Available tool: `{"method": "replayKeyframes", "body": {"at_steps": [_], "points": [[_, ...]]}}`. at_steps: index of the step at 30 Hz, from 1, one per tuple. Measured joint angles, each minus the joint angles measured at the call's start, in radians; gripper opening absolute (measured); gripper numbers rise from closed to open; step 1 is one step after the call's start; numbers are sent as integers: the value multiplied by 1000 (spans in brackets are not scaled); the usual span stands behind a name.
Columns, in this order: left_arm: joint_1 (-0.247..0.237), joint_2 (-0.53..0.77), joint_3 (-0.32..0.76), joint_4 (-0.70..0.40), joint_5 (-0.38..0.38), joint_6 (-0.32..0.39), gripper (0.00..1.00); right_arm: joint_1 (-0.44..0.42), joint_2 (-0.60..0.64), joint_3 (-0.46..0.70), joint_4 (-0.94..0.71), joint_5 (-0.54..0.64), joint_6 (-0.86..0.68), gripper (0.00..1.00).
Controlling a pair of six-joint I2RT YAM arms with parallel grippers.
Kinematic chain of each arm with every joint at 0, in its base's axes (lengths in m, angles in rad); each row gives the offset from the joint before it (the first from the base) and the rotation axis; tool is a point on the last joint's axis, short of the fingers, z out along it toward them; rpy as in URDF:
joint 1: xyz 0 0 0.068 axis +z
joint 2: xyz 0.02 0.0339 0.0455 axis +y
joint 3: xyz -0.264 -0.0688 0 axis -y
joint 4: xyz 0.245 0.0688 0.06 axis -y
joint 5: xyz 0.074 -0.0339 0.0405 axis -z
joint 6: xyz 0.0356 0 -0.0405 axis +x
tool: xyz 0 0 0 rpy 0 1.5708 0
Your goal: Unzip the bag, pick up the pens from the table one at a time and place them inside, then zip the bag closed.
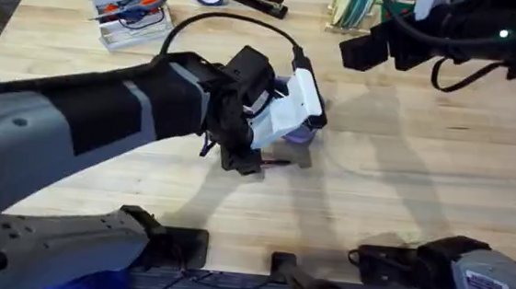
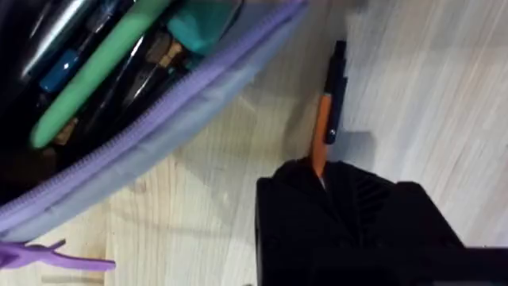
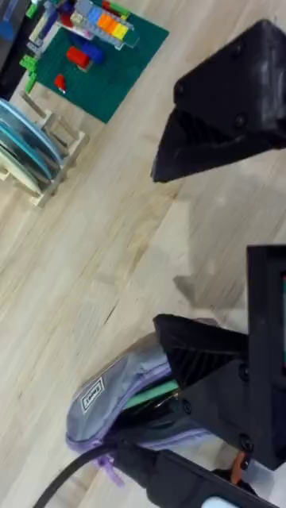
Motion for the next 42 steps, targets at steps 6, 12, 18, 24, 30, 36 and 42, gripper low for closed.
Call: {"method": "replayKeyframes", "body": {"at_steps": [6, 12, 18, 24, 30, 36, 42], "points": [[0, -7, -1, 2, -6, -34, 39, -39, -52, 0, 0, 0, 0, 996], [-1, -88, -8, 7, -42, -61, 39, -75, -71, 0, -2, 0, 0, 996], [-1, -229, 4, 7, -59, -55, 39, -78, -71, 0, -10, 0, 0, 996], [-1, -331, 13, 8, -61, -4, 40, -78, -71, 0, -12, 0, 0, 996], [-1, -419, 13, 91, -53, 84, 41, -78, -71, 0, -15, 0, 0, 996], [-1, -435, 14, 212, -49, 222, 41, -78, -71, 0, -15, 0, 0, 996], [-1, -404, 14, 302, -50, 394, 40, -78, -71, 0, -24, 0, 0, 995]]}}
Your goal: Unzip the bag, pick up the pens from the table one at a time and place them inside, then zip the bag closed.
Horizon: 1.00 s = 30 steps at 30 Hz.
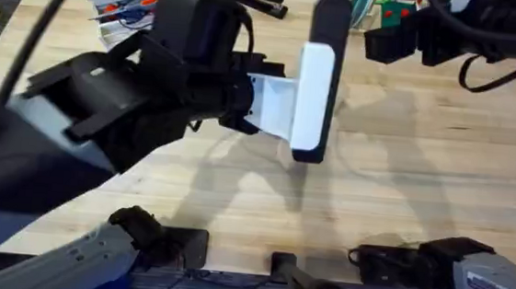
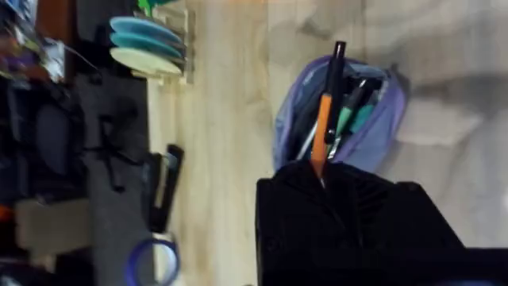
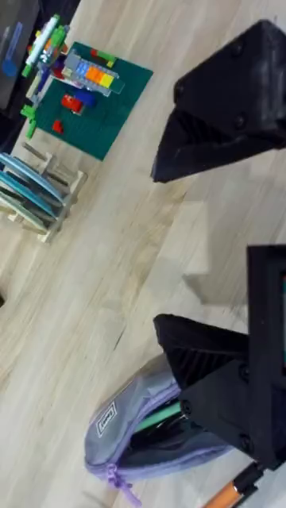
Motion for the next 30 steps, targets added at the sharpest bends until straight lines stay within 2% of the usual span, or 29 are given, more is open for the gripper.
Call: {"method": "replayKeyframes", "body": {"at_steps": [9, 14, 20, 30], "points": [[1, 150, 0, 170, 0, 191, 40, 0, 0, 0, -194, 42, 0, 996], [3, 228, 0, 232, 1, 243, 40, -12, -22, 0, -261, 70, 0, 997], [3, 313, 0, 248, 7, 299, 41, -61, -92, 0, -266, 79, 0, 996], [14, 366, 1, 252, 15, 324, 41, -84, -114, 0, -267, 83, 0, 996]]}}
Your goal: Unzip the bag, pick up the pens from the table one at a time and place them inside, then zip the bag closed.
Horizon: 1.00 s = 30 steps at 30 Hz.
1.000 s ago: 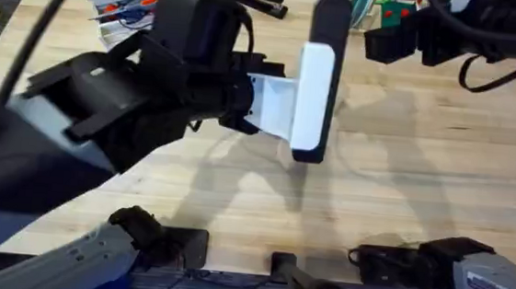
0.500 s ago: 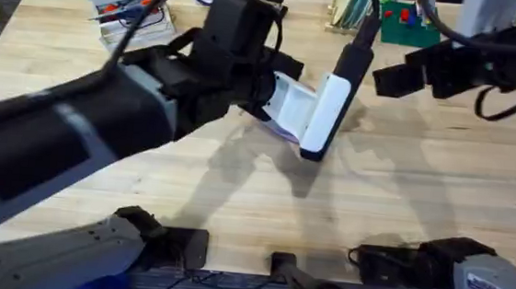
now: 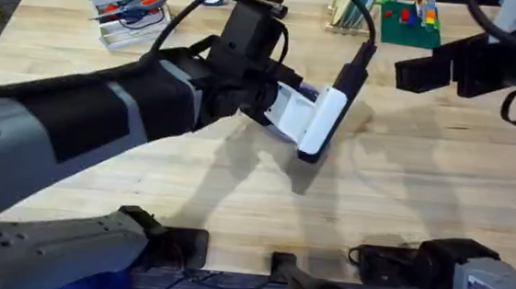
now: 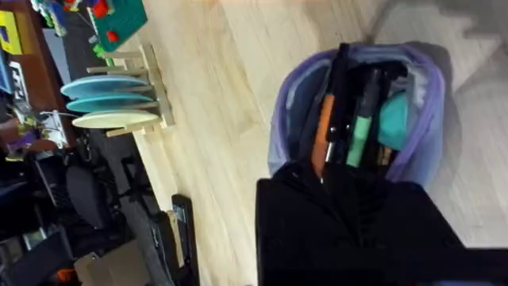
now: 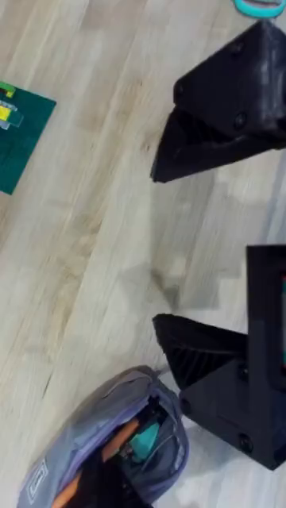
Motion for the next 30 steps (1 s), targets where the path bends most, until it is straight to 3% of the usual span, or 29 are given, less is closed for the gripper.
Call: {"method": "replayKeyframes", "body": {"at_steps": [9, 23, 24, 29, 30], "points": [[63, 4, 1, -13, 15, 0, 41, 0, 0, 0, 0, 0, 0, 995], [69, 4, 2, -27, 31, 0, 41, 0, 0, 0, -1, 0, 0, 995], [69, 4, 2, -27, 31, 3, 81, 0, 0, 0, -1, 0, 0, 995], [74, 4, 10, -24, 29, 8, 842, 0, 0, 0, -1, 0, 0, 995], [77, 4, 13, -24, 29, 6, 950, 0, 0, 0, -1, 0, 0, 995]]}}
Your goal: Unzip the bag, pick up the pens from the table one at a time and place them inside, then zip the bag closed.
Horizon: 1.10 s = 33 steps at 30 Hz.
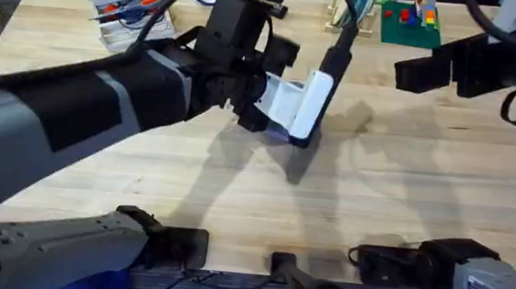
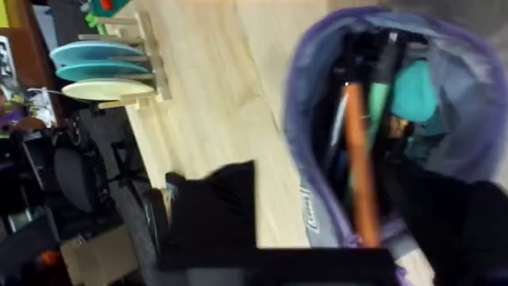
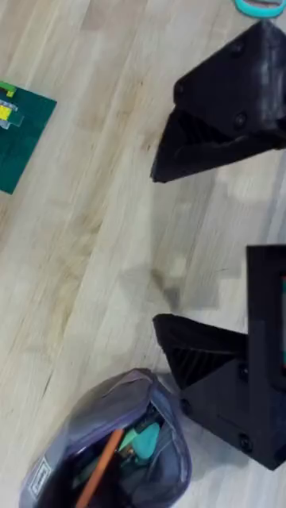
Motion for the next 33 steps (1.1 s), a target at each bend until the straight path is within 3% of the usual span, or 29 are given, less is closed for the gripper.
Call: {"method": "replayKeyframes", "body": {"at_steps": [3, 19, 28, 33], "points": [[3, 0, 3, 2, 1, 1, 991, 0, 0, 0, 0, 0, 0, 995], [3, 0, 3, 3, 1, 3, 992, 0, 0, 0, 0, 0, 0, 995], [3, -16, 3, 59, 1, 1, 992, 0, 0, 0, 1, 0, 0, 996], [4, -76, 3, 61, 0, -57, 993, 0, 1, 0, 1, 0, 0, 996]]}}
